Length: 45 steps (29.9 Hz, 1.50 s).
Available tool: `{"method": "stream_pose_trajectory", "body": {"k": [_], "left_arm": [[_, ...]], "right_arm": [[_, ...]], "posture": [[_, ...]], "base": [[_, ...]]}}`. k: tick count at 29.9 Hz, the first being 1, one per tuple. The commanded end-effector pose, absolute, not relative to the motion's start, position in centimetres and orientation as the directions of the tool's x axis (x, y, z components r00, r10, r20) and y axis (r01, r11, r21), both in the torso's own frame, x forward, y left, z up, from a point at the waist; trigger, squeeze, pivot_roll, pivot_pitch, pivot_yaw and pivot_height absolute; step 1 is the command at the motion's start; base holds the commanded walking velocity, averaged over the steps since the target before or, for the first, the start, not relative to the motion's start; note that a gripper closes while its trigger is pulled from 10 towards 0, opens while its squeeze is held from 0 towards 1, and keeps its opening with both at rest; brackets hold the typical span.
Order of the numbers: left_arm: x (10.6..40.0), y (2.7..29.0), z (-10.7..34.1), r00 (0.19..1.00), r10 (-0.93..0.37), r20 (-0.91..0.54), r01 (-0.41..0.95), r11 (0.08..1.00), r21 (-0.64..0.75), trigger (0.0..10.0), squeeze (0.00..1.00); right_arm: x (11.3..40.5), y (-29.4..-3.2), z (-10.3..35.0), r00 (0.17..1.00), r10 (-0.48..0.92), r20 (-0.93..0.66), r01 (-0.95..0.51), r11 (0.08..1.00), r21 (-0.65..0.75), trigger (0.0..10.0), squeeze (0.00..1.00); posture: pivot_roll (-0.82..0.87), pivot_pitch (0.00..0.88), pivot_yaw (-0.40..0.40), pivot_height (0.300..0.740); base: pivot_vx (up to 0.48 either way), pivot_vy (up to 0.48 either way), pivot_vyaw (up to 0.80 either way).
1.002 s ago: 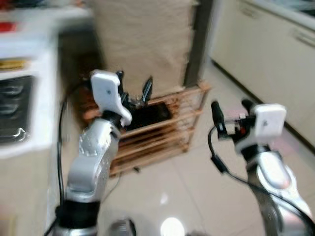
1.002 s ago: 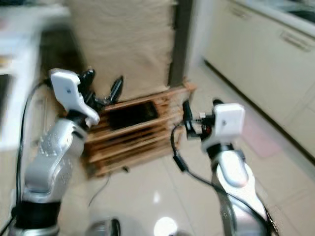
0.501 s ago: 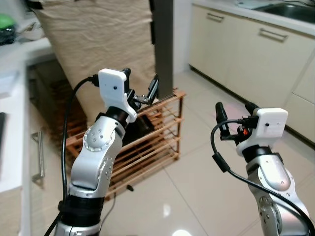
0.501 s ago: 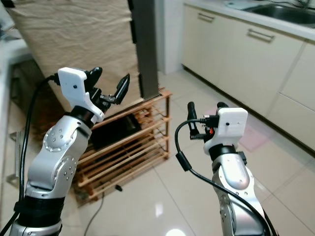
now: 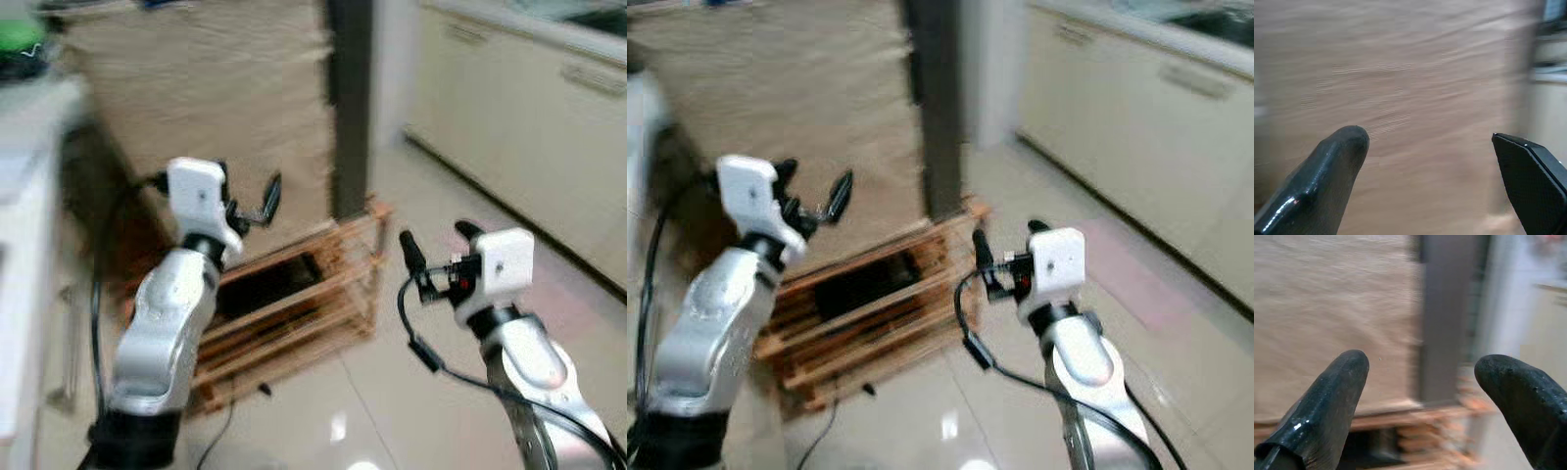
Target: Restocking fridge
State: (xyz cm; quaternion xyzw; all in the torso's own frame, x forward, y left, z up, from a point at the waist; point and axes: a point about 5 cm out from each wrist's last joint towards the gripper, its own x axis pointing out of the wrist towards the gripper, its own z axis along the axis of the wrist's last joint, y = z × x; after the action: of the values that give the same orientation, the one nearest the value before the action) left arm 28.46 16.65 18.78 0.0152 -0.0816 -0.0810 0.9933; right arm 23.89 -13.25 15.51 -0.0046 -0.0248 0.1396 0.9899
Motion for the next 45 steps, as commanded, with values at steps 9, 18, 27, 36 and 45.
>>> {"method": "stream_pose_trajectory", "body": {"k": [9, 18, 27, 36, 45], "left_arm": [[27.0, 16.2, 18.5, 0.967, -0.185, 0.174, 0.186, 0.982, 0.010, 10.0, 0.00], [26.4, 16.5, 18.0, 0.963, -0.205, 0.177, 0.213, 0.977, -0.029, 10.0, 0.00], [27.6, 14.5, 18.1, 0.945, -0.290, 0.154, 0.291, 0.957, 0.018, 10.0, 0.00], [26.9, 16.0, 17.4, 0.953, -0.272, 0.135, 0.282, 0.957, -0.066, 10.0, 0.00], [27.3, 17.2, 18.4, 0.948, -0.276, 0.161, 0.280, 0.960, -0.002, 10.0, 0.00]], "right_arm": [[22.8, -14.3, 14.6, 0.958, 0.287, 0.008, -0.286, 0.958, -0.030, 10.0, 0.00], [22.7, -14.6, 14.6, 0.956, 0.293, 0.015, -0.292, 0.956, -0.025, 10.0, 0.00], [22.9, -14.7, 14.7, 0.959, 0.284, 0.006, -0.284, 0.959, -0.020, 10.0, 0.00], [22.4, -14.9, 14.7, 0.958, 0.285, 0.017, -0.285, 0.958, -0.016, 10.0, 0.00], [22.5, -14.6, 14.7, 0.948, 0.317, 0.016, -0.317, 0.948, -0.011, 10.0, 0.00]], "posture": [[0.02, 0.000, 0.061, 0.740], [0.01, 0.000, 0.057, 0.740], [0.00, 0.000, 0.064, 0.740], [0.00, 0.000, 0.072, 0.740], [0.01, 0.000, 0.062, 0.740]], "base": [[0.115, 0.000, 0.00], [0.000, 0.000, 0.00], [0.000, 0.000, 0.00], [0.000, 0.000, 0.00], [0.000, 0.000, 0.00]]}}
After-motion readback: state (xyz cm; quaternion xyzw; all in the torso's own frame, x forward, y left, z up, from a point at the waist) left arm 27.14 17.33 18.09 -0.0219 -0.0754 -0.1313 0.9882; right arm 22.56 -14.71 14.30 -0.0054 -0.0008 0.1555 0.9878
